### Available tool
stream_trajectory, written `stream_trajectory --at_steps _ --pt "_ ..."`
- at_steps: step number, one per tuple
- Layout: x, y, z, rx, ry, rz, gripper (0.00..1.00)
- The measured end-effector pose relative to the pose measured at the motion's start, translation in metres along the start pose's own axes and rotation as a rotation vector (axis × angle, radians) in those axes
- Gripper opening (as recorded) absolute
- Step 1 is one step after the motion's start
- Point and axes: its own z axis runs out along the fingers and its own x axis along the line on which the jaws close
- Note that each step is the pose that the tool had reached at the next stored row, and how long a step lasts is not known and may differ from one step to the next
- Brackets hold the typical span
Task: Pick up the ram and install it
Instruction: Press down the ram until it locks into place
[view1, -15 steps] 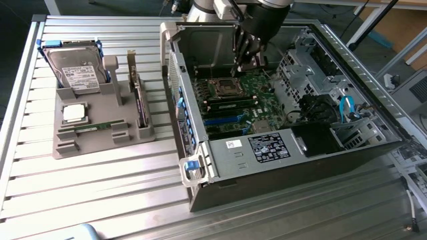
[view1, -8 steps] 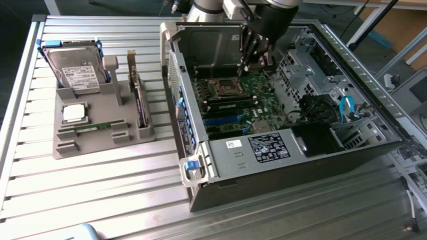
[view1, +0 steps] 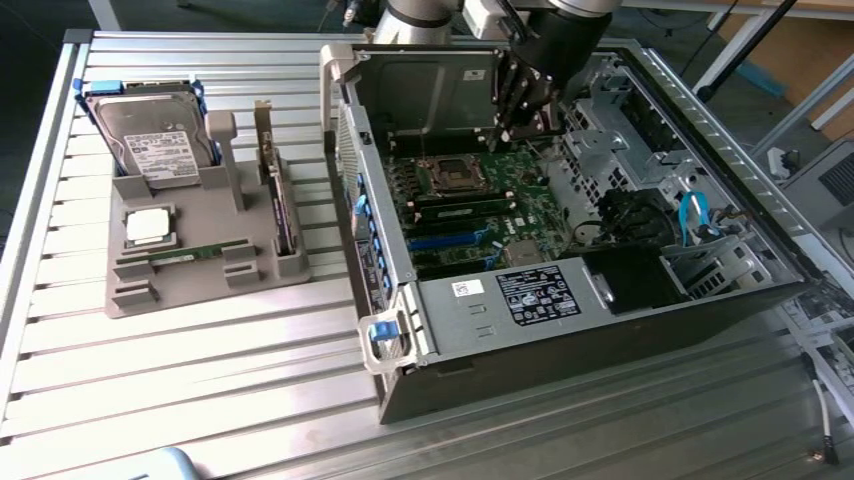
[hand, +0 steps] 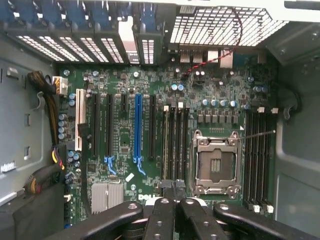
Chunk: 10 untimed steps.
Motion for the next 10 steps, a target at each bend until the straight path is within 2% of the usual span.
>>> stream_trajectory --at_steps 5,10 --pt "0.0 -0.0001 -0.0016 -0.0001 0.0017 0.0 0.11" --pt "0.0 0.0001 -0.0119 -0.0001 0.0038 0.0 0.11"
